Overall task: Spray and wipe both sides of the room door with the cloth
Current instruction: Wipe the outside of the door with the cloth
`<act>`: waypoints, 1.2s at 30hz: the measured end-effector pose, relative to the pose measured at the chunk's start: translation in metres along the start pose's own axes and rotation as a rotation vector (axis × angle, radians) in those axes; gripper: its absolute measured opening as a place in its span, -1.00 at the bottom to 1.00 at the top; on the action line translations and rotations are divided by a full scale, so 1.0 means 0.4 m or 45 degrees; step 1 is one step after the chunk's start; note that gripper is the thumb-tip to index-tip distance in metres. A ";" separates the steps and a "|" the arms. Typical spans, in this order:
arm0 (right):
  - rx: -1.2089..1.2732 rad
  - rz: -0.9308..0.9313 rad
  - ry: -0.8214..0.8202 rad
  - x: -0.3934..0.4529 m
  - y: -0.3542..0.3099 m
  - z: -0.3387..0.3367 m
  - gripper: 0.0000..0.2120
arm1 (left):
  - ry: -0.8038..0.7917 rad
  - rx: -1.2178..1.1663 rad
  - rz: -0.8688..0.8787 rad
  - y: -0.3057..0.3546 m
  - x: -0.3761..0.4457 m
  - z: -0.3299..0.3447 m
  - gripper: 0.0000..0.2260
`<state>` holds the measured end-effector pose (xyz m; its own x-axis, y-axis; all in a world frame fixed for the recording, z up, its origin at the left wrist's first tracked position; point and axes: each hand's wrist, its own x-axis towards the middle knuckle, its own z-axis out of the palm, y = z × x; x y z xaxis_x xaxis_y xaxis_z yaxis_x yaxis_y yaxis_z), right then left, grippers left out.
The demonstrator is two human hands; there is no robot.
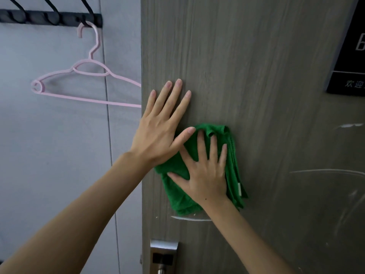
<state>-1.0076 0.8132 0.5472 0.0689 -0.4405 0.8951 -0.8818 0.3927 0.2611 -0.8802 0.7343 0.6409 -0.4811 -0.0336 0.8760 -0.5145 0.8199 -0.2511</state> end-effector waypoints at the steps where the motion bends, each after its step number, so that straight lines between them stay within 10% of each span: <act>1: -0.004 -0.056 -0.016 -0.021 0.000 0.006 -0.27 | 0.007 0.020 0.003 0.000 0.000 0.004 -0.38; 8: -0.021 -0.263 -0.008 -0.065 0.079 0.007 -0.28 | 0.063 0.133 0.031 -0.002 0.001 0.025 -0.38; 16: -0.088 0.186 0.133 0.061 0.305 -0.066 -0.22 | 0.113 0.149 0.058 -0.006 0.001 0.030 -0.39; 32: -0.100 -0.030 0.088 -0.095 0.266 -0.011 -0.28 | 0.137 0.239 0.065 -0.009 0.001 0.048 -0.38; 36: -0.051 0.254 0.142 -0.020 0.315 -0.042 -0.23 | 0.117 0.236 0.056 -0.006 0.002 0.046 -0.38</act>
<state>-1.1115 0.8797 0.5790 -0.0517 -0.2595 0.9644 -0.8639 0.4961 0.0872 -0.8924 0.7218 0.6348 -0.4433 0.0592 0.8944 -0.6205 0.6998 -0.3539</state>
